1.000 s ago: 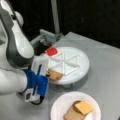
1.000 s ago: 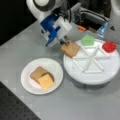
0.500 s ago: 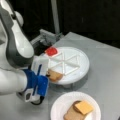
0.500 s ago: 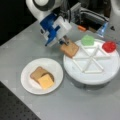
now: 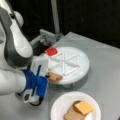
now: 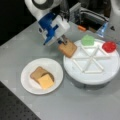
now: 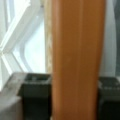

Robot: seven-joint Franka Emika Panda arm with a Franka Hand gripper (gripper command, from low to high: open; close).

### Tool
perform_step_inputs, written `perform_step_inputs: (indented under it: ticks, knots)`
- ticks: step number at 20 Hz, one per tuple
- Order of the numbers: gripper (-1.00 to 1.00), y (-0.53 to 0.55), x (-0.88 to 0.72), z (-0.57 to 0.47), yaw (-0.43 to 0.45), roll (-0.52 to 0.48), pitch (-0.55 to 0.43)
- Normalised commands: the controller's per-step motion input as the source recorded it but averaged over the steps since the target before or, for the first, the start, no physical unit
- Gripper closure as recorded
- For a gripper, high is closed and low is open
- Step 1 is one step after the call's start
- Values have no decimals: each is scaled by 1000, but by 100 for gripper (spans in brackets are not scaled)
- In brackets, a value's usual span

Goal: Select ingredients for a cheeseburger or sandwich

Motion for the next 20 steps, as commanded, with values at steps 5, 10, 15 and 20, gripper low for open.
perform_step_inputs:
  ticks: [5, 10, 15, 20]
  knots:
    - [100, -451, 346, -67, 19, 217, 142]
    - [100, -691, 384, -104, 81, 228, 147]
    - [100, -883, 428, -195, 188, 246, 146]
    - [100, -758, 471, -185, 332, 298, 102]
